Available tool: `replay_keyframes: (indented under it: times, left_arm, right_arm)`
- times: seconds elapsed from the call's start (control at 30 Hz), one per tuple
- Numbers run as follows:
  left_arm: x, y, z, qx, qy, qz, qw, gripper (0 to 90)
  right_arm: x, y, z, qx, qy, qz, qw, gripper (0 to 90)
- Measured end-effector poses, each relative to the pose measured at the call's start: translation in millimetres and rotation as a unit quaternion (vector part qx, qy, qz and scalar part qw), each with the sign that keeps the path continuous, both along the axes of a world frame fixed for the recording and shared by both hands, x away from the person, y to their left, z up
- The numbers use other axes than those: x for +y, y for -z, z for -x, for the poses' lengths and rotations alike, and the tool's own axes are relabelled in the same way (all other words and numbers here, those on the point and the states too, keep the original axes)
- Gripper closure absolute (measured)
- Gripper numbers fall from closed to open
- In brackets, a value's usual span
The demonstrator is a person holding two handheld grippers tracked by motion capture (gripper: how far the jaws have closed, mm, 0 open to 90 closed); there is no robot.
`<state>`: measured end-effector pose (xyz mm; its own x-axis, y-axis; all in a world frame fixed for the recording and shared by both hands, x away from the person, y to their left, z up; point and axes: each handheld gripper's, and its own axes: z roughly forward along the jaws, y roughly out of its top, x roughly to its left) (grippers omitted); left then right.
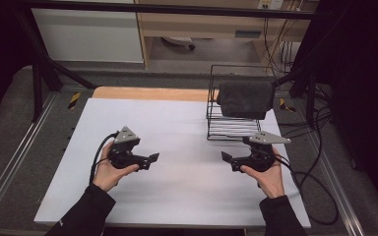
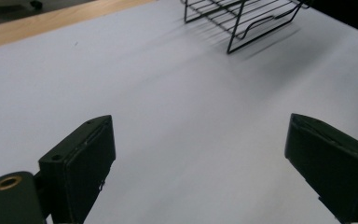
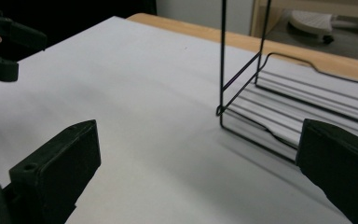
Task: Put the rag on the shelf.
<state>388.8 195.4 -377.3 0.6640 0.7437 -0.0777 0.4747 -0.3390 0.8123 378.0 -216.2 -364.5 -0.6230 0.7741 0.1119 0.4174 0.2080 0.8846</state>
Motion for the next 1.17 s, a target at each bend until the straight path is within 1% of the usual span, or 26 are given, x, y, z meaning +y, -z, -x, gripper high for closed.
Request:
replay_keyframes:
  times: [0.1, 0.2, 0.27, 0.37, 0.43, 0.53, 0.63, 0.7, 0.8, 0.87, 1.0, 1.1, 1.17]
  left_arm:
    - [18.0, 11.5, 6.9, 0.003, -0.013, 0.0, 0.9999, 8.6]
    - [34.1, 20.5, 13.6, 0.003, -0.017, -0.008, 0.9998, 8.7]
    - [43.4, 25.8, 17.7, 0.004, -0.02, -0.008, 0.9998, 8.7]
    - [55.5, 32.8, 23.1, 0.006, -0.024, 0.003, 0.9997, 8.7]
    - [61.6, 36.9, 26.0, 0.008, -0.025, 0.0, 0.9996, 8.7]
    - [68.2, 41.0, 29.1, 0.01, -0.026, -0.003, 0.9996, 8.7]
    - [73.9, 44.8, 32.9, 0.007, -0.027, 0.002, 0.9996, 8.7]
    - [77.5, 48.0, 35.2, 0.009, -0.026, 0.001, 0.9996, 8.7]
    - [82.9, 51.9, 38.3, 0.008, -0.028, -0.01, 0.9995, 8.7]
    - [84.9, 54.8, 39.8, 0.008, -0.031, -0.006, 0.9995, 8.7]
    - [87.3, 59.4, 40.7, 0.011, -0.032, -0.006, 0.9994, 8.7]
    - [87.5, 60.8, 41.6, 0.012, -0.031, -0.004, 0.9994, 8.6]
    - [87.4, 60.7, 42.0, 0.01, -0.031, -0.002, 0.9995, 8.6]
  right_arm:
    - [0.3, 12.2, 1.7, 0.012, -0.013, 0.003, 0.9998, 0.7]
    - [-3.0, 23.9, 4.1, 0.025, -0.025, 0.006, 0.9994, 0.7]
    - [-6.4, 31.0, 6.2, 0.031, -0.024, 0.006, 0.9992, 0.7]
    - [-12.6, 41.3, 9.5, 0.043, -0.021, 0.003, 0.9988, 0.7]
    - [-17.3, 47.4, 11.9, 0.049, -0.019, 0.004, 0.9986, 0.8]
    - [-24.5, 55.6, 14.9, 0.058, -0.018, 0.003, 0.9981, 1.2]
    - [-30.7, 62.8, 17.8, 0.06, -0.021, 0.005, 0.998, 1.3]
    - [-34.2, 67.1, 19.7, 0.056, -0.022, 0.008, 0.9981, 1.3]
    - [-39.6, 73.1, 23.3, 0.051, -0.024, 0.01, 0.9984, 1.3]
    - [-42.0, 75.6, 26.1, 0.054, -0.029, 0.014, 0.998, 1.2]
    - [-46.5, 77.9, 27.2, 0.053, -0.024, 0.009, 0.9982, 1.3]
    - [-46.5, 80.0, 27.6, 0.06, -0.024, 0.011, 0.9979, 1.3]
    - [-45.5, 81.4, 27.1, 0.06, -0.027, 0.018, 0.9977, 1.4]
